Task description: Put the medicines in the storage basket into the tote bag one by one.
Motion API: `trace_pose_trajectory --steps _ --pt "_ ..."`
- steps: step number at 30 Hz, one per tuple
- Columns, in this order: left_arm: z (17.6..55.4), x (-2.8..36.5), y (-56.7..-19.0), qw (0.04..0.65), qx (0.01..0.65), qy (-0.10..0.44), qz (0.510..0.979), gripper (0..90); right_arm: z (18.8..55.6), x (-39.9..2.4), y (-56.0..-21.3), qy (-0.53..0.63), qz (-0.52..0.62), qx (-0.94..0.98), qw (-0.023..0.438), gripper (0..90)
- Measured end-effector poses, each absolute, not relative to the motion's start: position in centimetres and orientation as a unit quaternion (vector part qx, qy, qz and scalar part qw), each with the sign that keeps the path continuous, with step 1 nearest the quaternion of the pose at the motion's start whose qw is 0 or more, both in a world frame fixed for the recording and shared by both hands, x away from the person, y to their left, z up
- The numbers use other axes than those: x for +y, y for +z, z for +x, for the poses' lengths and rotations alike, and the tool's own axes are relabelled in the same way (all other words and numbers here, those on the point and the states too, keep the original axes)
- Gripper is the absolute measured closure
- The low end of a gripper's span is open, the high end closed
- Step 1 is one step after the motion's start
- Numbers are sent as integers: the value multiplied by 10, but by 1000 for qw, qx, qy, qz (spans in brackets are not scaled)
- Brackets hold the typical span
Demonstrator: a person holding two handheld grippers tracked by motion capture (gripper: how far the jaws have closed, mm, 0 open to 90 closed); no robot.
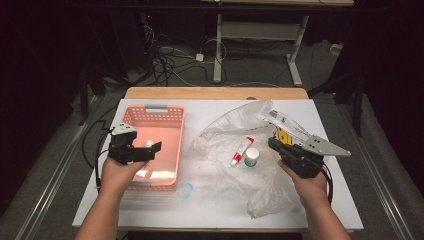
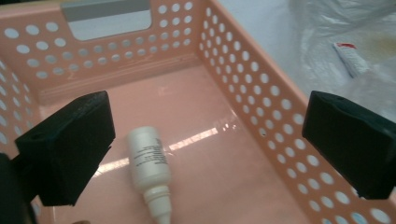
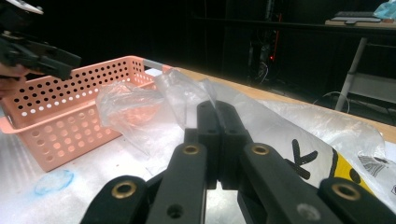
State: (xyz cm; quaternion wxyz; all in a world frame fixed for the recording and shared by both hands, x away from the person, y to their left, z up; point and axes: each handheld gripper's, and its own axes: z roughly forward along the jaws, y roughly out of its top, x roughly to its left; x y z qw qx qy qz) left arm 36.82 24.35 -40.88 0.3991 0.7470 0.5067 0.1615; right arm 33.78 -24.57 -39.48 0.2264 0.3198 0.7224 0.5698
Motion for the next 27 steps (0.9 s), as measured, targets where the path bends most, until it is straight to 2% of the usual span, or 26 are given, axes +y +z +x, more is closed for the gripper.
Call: trace_pose_trajectory --steps 4,16,27 --pt "386 249 -416 381 522 136 751 37 338 -246 -396 569 323 722 224 900" --pt "419 246 -433 285 552 97 777 163 338 -246 -396 569 322 723 224 900" --pt "431 242 -450 210 576 60 788 394 339 -247 -396 569 323 723 223 900"
